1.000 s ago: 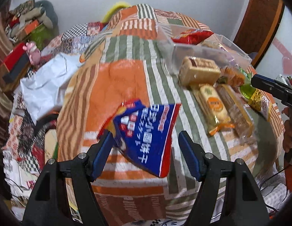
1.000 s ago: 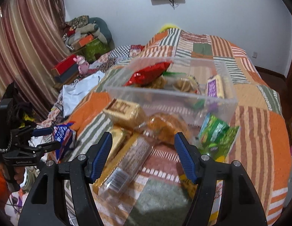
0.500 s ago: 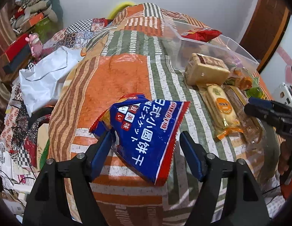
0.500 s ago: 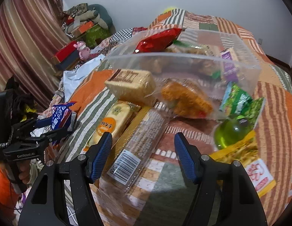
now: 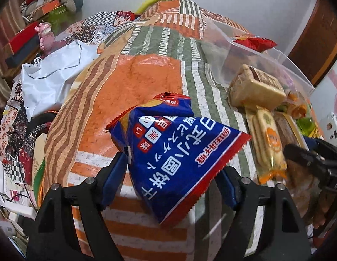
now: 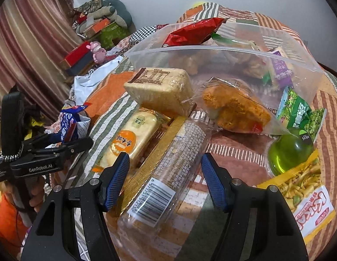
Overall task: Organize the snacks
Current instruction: 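Grasp the blue biscuit bag with the left tool while the right tool grasps the barcode bread roll, then carry both held snacks over the box and release them inside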
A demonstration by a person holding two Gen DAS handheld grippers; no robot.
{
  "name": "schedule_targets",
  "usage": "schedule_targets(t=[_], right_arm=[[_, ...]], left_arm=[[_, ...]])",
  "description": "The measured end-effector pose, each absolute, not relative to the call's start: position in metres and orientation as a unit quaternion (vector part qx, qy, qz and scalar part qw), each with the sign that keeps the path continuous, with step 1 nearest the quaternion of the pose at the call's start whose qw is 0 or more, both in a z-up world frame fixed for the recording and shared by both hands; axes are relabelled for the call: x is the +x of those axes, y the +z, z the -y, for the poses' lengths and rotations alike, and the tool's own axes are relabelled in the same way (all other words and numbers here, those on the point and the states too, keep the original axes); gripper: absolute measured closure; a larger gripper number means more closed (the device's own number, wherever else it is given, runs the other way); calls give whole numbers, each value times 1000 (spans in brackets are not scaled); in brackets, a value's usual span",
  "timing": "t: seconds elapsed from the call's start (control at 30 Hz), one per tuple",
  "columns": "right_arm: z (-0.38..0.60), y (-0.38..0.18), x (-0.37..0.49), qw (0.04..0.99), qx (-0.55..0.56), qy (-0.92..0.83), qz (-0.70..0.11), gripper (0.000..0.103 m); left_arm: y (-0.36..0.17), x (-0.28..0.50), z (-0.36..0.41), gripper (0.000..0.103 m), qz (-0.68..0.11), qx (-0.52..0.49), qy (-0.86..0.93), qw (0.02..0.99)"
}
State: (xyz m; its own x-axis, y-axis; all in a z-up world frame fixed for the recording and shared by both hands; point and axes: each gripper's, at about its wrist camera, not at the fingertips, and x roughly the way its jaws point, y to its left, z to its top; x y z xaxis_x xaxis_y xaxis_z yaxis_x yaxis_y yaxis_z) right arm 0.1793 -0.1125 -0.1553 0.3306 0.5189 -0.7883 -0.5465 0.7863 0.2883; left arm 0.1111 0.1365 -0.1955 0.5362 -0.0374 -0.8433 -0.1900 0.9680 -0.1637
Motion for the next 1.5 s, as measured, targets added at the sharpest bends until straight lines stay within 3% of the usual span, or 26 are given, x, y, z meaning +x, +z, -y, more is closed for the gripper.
schedule_targets(t=[0.17, 0.4, 0.67, 0.8, 0.93, 1.03, 1.5], right_arm=[[119, -154, 180, 815, -20, 326, -478, 41], [136, -150, 180, 819, -18, 318, -478, 41], [133, -153, 178, 817, -20, 322, -477, 38], [120, -154, 175, 816, -36, 333, -471, 57], [118, -154, 175, 811, -36, 340, -474, 60], [124, -153, 178, 809, -23, 341, -478, 69], [142, -134, 164, 822, -17, 340, -456, 70]], left_arm=[[-194, 114, -130, 26, -468, -105, 52, 876], [-189, 109, -123, 38, -445, -80, 56, 890], [-183, 103, -115, 42, -432, -81, 39, 897], [-179, 99, -107, 43, -427, -78, 31, 900], [-175, 97, -104, 44, -423, -75, 31, 903], [-174, 96, -104, 44, -421, -78, 30, 903], [-150, 83, -102, 45, -395, -79, 29, 915]])
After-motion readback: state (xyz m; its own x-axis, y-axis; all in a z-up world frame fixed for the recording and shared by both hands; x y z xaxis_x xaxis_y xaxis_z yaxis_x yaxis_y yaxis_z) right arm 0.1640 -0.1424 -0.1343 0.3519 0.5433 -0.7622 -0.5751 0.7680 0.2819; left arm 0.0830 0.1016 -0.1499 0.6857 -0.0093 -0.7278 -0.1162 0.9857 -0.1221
